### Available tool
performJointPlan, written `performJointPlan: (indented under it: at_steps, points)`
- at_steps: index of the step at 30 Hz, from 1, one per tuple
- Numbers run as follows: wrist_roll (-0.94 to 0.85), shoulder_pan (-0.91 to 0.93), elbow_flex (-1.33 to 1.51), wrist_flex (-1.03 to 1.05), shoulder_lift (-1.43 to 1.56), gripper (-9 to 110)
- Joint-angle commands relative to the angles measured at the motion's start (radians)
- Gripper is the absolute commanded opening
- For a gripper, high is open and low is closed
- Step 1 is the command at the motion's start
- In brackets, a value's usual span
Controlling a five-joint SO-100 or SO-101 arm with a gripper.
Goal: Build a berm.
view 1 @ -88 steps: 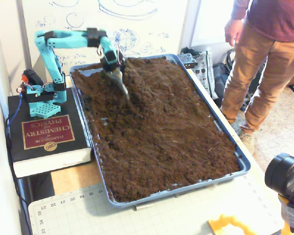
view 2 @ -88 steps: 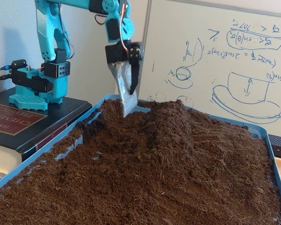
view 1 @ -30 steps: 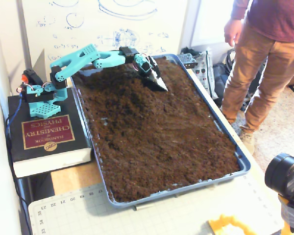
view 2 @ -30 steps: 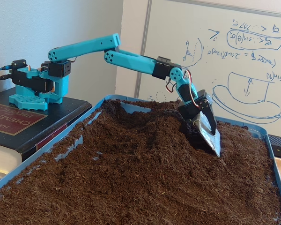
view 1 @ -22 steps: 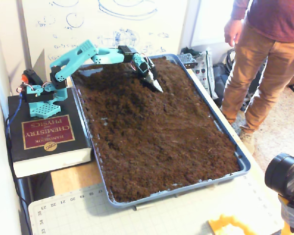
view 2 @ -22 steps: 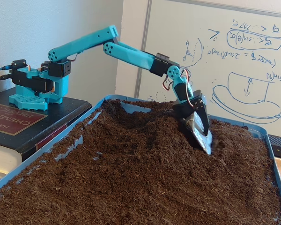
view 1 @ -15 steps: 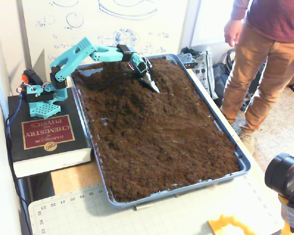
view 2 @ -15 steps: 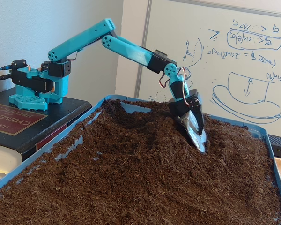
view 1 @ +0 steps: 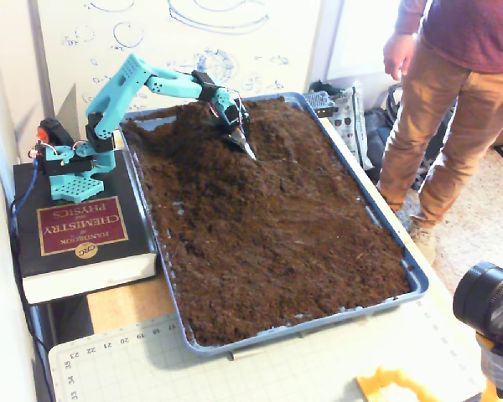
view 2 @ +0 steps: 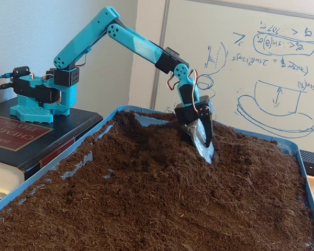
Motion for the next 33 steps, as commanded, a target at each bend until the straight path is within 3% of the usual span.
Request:
performJointPlan:
  at_steps: [1, 13, 23, 33]
  points:
    - [-0.003, 0.005, -0.061, 0.005, 0.144, 0]
    - [0.04, 0.005, -0.345, 0.005, 0.173, 0]
    - [0.132, -0.067, -0.726, 0.005, -0.14, 0]
    - [0.129, -0.075, -0.865, -0.009, -0.426, 0]
